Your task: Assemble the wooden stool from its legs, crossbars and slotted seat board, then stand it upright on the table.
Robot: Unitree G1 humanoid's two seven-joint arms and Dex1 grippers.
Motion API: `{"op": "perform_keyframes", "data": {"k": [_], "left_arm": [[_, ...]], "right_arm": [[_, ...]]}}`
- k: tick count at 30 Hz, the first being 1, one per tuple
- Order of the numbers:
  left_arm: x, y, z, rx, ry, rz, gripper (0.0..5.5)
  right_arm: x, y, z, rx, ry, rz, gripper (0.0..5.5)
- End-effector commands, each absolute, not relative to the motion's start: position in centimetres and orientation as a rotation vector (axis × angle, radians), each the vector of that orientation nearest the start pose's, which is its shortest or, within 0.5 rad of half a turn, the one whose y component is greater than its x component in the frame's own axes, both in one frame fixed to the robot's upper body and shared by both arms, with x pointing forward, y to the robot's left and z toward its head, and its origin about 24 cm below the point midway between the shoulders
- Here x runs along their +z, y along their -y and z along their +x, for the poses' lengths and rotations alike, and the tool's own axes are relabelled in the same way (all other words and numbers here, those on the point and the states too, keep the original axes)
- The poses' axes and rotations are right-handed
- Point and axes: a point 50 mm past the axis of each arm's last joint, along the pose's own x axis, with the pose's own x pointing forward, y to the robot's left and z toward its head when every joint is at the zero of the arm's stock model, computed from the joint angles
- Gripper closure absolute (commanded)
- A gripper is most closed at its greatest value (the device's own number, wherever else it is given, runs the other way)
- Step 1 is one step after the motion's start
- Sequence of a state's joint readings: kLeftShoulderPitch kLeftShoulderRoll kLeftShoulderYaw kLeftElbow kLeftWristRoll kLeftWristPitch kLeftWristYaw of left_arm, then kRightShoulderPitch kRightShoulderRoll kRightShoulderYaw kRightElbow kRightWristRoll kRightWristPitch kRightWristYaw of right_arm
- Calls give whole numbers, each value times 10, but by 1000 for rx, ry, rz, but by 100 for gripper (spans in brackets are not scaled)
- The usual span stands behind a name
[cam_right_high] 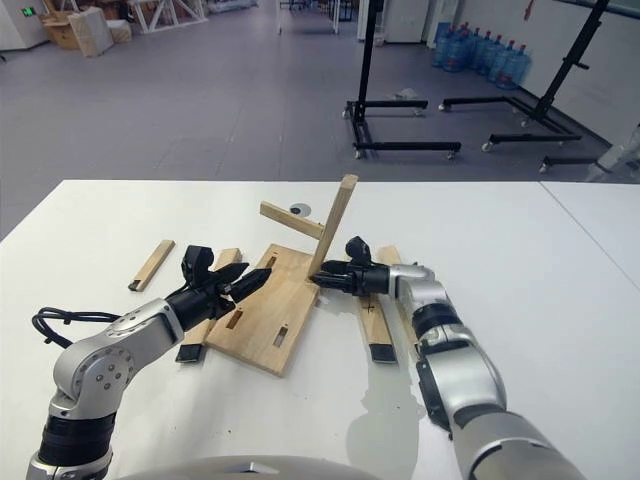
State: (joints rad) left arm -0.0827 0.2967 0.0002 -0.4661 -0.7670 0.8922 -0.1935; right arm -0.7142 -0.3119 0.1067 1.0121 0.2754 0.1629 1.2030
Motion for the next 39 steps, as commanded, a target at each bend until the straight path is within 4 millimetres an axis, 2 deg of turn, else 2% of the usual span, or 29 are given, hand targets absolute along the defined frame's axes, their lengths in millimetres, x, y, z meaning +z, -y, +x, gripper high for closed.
{"op": "perform_keyframes", "data": {"k": [1, 5, 9, 12, 14, 16, 18, 20, 22, 25, 28, 31, 39], "left_arm": [[98, -131, 233, -637, -382, -314, 208], [98, -131, 234, -629, -379, -312, 208], [108, -145, 242, -591, -336, -270, 208], [155, -164, 251, -641, -190, -214, 208], [192, -184, 258, -627, -78, -183, 208], [213, -207, 262, -560, -8, -198, 208], [219, -238, 259, -422, 20, -235, 208], [217, -271, 249, -210, 50, -300, 208], [215, -291, 242, -47, 72, -326, 208], [210, -297, 243, 40, 60, -316, 208], [206, -302, 244, 87, 49, -339, 208], [198, -302, 240, 108, 33, -348, 208], [193, -295, 243, 77, 16, -350, 208]], "right_arm": [[54, 158, 342, 1130, -424, 224, 234], [70, 168, 347, 1123, -393, 206, 234], [92, 207, 336, 1110, -384, 24, 234], [113, 261, 299, 977, -397, -192, 234], [136, 275, 275, 803, -350, -257, 234], [150, 267, 252, 666, -296, -267, 234], [150, 246, 237, 584, -307, -226, 234], [141, 218, 230, 503, -318, -141, 234], [126, 201, 222, 375, -354, -129, 234], [108, 199, 211, 174, -434, -178, 234], [104, 204, 205, 43, -467, -249, 234], [105, 204, 205, 33, -468, -312, 234], [63, 211, 198, 16, -630, -164, 234]]}}
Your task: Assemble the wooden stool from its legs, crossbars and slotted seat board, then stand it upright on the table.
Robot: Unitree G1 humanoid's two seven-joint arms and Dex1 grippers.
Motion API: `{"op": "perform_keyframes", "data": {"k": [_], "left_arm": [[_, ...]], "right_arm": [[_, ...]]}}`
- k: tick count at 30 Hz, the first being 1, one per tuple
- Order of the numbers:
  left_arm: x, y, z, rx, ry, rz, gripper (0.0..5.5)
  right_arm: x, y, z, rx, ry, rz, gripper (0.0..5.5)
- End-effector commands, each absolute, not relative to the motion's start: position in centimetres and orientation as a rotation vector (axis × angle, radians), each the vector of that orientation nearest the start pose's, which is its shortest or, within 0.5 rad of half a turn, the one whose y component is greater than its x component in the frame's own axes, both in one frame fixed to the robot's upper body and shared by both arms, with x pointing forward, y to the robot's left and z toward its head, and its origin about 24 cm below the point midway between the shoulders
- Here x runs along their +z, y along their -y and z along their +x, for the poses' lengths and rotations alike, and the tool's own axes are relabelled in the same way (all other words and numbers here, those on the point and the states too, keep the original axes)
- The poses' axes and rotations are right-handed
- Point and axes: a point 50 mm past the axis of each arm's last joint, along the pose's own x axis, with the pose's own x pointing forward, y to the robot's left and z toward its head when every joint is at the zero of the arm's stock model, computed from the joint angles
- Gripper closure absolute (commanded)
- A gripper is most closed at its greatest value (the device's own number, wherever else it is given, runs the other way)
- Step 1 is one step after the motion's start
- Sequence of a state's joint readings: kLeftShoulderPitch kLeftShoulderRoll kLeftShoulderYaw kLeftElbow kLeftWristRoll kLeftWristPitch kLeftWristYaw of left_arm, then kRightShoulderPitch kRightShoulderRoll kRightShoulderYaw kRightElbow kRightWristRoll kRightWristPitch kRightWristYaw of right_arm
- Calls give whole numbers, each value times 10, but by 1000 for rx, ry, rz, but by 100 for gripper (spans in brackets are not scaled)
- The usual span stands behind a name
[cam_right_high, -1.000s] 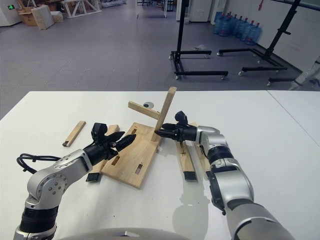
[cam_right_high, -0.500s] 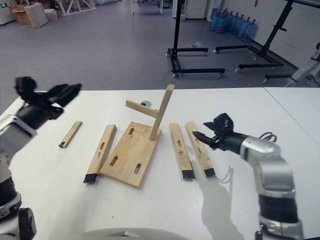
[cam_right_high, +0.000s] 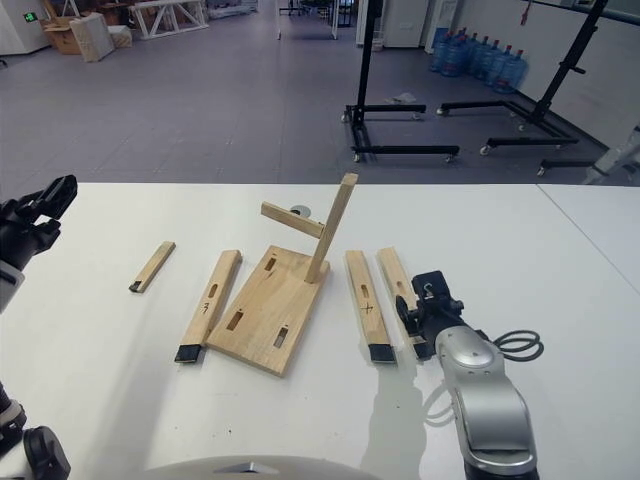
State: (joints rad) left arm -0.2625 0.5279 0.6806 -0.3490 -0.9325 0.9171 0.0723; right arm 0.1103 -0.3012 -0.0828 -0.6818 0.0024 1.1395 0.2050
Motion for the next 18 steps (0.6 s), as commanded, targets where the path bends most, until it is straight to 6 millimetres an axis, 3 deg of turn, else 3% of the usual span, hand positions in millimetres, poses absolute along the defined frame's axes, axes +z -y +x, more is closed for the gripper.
{"op": "perform_keyframes", "data": {"k": [1, 7, 9, 13, 18], "left_arm": [[193, -295, 243, 78, 15, -347, 208], [191, -293, 244, 74, 11, -338, 208], [190, -293, 243, 85, 7, -334, 208], [188, -293, 249, 78, -8, -333, 208], [185, -298, 251, 93, -25, -318, 208]], "right_arm": [[59, 214, 198, 13, -638, -161, 234], [35, 217, 199, 43, -708, -123, 234], [31, 214, 198, 67, -726, -136, 266], [31, 218, 193, 46, -721, -149, 340], [36, 230, 194, 14, -705, -125, 348]]}}
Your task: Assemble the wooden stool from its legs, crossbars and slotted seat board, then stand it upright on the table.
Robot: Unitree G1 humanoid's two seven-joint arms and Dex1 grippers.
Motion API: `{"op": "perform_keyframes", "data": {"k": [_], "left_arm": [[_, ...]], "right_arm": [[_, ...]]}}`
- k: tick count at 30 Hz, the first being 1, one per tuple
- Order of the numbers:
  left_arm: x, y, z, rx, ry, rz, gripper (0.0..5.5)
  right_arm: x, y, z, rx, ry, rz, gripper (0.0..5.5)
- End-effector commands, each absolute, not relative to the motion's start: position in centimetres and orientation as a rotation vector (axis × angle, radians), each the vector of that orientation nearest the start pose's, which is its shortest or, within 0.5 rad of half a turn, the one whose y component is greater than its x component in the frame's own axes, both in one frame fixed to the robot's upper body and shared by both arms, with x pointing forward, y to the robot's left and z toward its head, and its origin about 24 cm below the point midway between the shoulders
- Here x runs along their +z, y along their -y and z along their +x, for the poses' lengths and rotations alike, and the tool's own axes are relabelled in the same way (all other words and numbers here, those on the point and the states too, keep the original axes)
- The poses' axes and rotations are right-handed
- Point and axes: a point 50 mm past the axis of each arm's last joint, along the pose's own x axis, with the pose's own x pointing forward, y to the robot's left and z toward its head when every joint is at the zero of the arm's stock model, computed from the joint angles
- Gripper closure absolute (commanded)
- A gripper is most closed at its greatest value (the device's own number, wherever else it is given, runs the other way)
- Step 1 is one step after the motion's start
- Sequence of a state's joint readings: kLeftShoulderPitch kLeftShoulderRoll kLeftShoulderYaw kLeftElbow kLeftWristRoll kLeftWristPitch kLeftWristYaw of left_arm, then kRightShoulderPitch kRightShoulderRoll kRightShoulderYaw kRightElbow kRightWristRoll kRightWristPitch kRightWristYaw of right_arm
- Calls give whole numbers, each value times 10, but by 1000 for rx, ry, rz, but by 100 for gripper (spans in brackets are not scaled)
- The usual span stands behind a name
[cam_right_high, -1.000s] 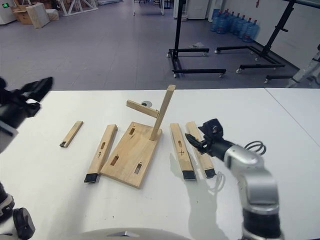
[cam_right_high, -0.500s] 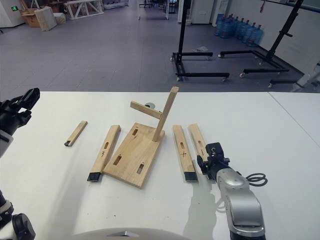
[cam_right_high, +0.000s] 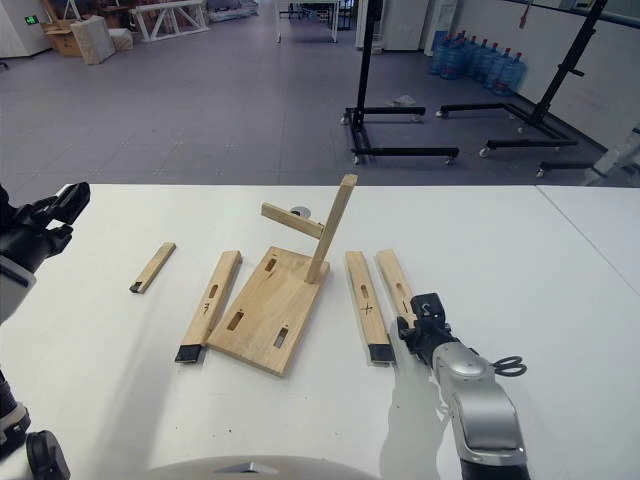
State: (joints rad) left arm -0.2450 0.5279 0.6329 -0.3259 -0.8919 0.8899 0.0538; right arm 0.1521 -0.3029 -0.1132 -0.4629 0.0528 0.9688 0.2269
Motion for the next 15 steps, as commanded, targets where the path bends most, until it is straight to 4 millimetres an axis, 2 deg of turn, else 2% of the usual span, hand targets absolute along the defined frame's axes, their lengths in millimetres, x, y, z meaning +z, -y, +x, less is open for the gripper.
{"op": "perform_keyframes", "data": {"k": [1, 3, 5, 6, 8, 9, 10, 12, 13, 15], "left_arm": [[184, -298, 251, 88, -27, -321, 208], [186, -295, 253, 45, -19, -349, 208], [193, -285, 254, -81, 6, -386, 208], [198, -280, 254, -150, 27, -415, 208], [217, -267, 252, -345, 102, -497, 208], [226, -261, 252, -431, 131, -528, 208], [236, -250, 251, -546, 161, -554, 208], [251, -225, 250, -750, 193, -579, 208], [254, -215, 249, -828, 198, -584, 208], [258, -191, 251, -977, 194, -599, 208]], "right_arm": [[38, 232, 196, 6, -696, -103, 348], [48, 240, 207, -9, -636, -58, 348], [81, 263, 236, -47, -468, -17, 348], [100, 275, 248, -63, -386, -6, 348], [158, 293, 274, -22, -169, 24, 348], [187, 295, 282, 31, -72, 51, 348], [221, 283, 288, 169, 40, 80, 348], [271, 244, 289, 518, 180, 133, 348], [285, 226, 286, 669, 209, 140, 348], [293, 183, 277, 985, 196, 158, 348]]}}
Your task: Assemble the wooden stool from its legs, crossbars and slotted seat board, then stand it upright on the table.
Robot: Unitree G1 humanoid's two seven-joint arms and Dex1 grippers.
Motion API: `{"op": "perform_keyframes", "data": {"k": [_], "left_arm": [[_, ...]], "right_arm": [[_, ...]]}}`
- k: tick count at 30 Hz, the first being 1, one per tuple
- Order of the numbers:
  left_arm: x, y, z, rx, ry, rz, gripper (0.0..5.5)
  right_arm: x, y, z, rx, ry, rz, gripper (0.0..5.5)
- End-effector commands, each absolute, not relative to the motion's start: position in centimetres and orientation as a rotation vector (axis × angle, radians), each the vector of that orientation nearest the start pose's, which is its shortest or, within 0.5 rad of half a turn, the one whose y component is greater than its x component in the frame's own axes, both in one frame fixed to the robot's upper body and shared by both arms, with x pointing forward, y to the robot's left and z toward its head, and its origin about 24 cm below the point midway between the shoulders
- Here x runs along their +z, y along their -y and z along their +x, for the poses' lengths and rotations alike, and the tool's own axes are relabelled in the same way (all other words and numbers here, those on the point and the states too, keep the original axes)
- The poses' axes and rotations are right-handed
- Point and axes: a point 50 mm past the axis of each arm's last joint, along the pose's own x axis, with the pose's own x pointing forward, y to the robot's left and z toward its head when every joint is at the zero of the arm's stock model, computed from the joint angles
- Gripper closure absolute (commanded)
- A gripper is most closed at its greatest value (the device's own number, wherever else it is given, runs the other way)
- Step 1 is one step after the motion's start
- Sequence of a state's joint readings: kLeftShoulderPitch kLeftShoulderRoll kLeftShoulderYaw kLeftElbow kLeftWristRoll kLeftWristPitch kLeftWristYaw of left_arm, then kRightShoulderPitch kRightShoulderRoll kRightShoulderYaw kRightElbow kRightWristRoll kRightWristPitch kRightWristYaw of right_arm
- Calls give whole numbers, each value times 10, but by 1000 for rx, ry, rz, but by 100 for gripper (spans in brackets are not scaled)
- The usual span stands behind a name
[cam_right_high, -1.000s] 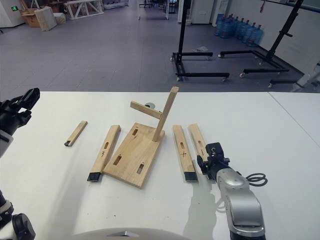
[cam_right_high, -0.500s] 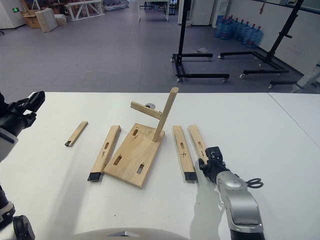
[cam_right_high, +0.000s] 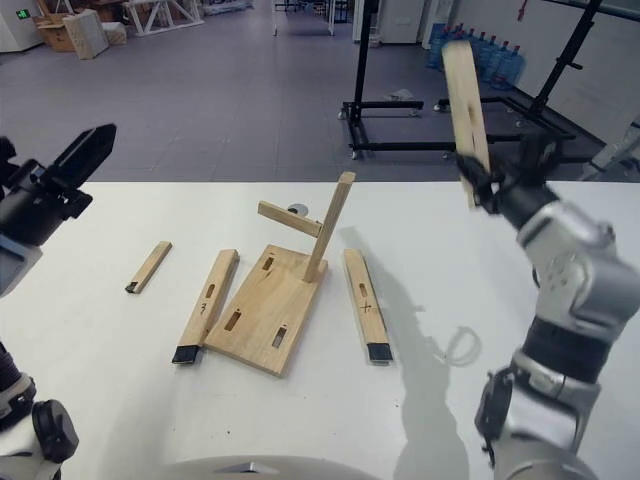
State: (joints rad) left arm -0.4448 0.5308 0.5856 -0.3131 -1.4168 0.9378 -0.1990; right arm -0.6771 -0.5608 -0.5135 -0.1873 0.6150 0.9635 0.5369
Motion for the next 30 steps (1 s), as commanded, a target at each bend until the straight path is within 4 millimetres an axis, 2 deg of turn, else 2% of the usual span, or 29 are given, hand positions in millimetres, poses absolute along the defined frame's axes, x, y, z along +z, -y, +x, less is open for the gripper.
{"op": "perform_keyframes", "data": {"k": [1, 3, 5, 9, 13, 20, 25, 30], "left_arm": [[259, -178, 252, -1051, 191, -613, 208], [262, -158, 254, -1149, 182, -618, 208], [264, -149, 256, -1191, 179, -611, 208], [266, -150, 259, -1189, 183, -636, 208], [264, -158, 264, -1147, 158, -703, 208], [258, -154, 272, -1123, 104, -744, 208], [262, -150, 264, -1186, 117, -741, 124], [265, -153, 268, -1191, 113, -812, 64]], "right_arm": [[288, 163, 273, 1128, 161, 180, 348], [273, 136, 265, 1309, 81, 222, 348], [256, 126, 264, 1362, 20, 261, 348], [244, 129, 272, 1315, 0, 335, 348], [245, 132, 271, 1327, 14, 377, 348], [249, 127, 266, 1386, 35, 434, 348], [250, 126, 273, 1348, 40, 449, 348], [248, 126, 274, 1368, 31, 451, 348]]}}
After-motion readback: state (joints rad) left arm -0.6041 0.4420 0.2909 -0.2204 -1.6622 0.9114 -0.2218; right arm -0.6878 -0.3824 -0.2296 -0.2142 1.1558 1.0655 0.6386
